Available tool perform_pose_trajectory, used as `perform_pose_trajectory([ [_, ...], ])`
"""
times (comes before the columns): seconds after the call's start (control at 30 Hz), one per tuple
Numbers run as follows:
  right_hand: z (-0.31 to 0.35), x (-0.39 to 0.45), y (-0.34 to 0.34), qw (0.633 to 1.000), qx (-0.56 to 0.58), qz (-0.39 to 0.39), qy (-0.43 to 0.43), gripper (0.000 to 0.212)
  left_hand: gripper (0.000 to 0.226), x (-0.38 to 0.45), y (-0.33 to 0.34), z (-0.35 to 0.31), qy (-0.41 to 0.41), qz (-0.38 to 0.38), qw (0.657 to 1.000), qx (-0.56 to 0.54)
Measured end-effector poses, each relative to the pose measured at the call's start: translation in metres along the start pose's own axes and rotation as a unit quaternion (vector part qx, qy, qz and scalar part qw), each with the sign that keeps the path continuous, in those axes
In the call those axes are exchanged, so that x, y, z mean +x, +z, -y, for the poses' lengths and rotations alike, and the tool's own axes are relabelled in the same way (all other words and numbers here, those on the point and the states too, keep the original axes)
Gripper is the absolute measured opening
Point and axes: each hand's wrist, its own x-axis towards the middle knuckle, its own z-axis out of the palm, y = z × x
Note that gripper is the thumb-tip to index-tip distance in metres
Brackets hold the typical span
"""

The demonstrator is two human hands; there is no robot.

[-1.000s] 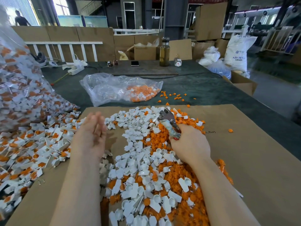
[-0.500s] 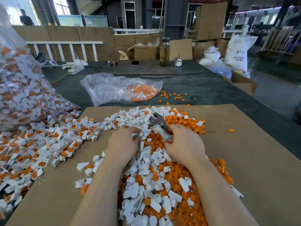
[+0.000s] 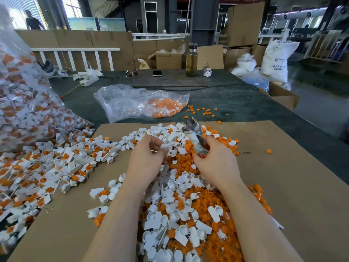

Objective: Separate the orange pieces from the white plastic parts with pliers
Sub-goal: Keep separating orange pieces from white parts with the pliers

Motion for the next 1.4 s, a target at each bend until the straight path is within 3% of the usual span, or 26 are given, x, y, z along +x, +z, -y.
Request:
perform_pose_trajectory([
  [0.1, 0.001, 0.0, -0.002, 0.999, 0.04, 0.002, 0.016, 0.014, 0.016, -0.003, 0.0, -0.003, -0.018, 0.006, 0.994, -0.11],
  [0.23, 0.003, 0.0, -0.004, 0.997, 0.071, 0.0, 0.017, 0.012, 0.016, -0.005, 0.001, -0.006, -0.04, 0.014, 0.984, -0.174],
  [0.4, 0.004, -0.002, -0.006, 0.995, 0.102, -0.005, 0.014, 0.02, 0.024, -0.006, -0.001, -0.008, -0.028, 0.045, 0.991, -0.122],
  [0.63, 0.005, -0.002, -0.005, 0.992, 0.123, 0.001, 0.008, 0.017, 0.016, -0.011, 0.003, -0.016, -0.037, 0.056, 0.988, -0.137],
  [0.8, 0.006, -0.002, -0.005, 0.988, 0.153, 0.003, 0.009, 0.012, 0.012, -0.011, 0.004, -0.016, -0.016, 0.031, 0.997, -0.076],
  [1.0, 0.004, -0.002, -0.007, 0.983, 0.185, -0.016, 0.004, 0.005, 0.007, -0.012, 0.005, -0.016, -0.038, 0.009, 0.99, -0.133],
  [1.27, 0.006, -0.002, -0.005, 0.983, 0.176, -0.049, 0.004, 0.017, 0.004, -0.014, 0.011, -0.02, -0.08, 0.015, 0.967, -0.241],
  [1.4, 0.007, -0.003, -0.005, 0.982, 0.179, -0.059, -0.018, 0.015, 0.003, -0.015, 0.012, -0.021, -0.075, 0.017, 0.968, -0.24],
])
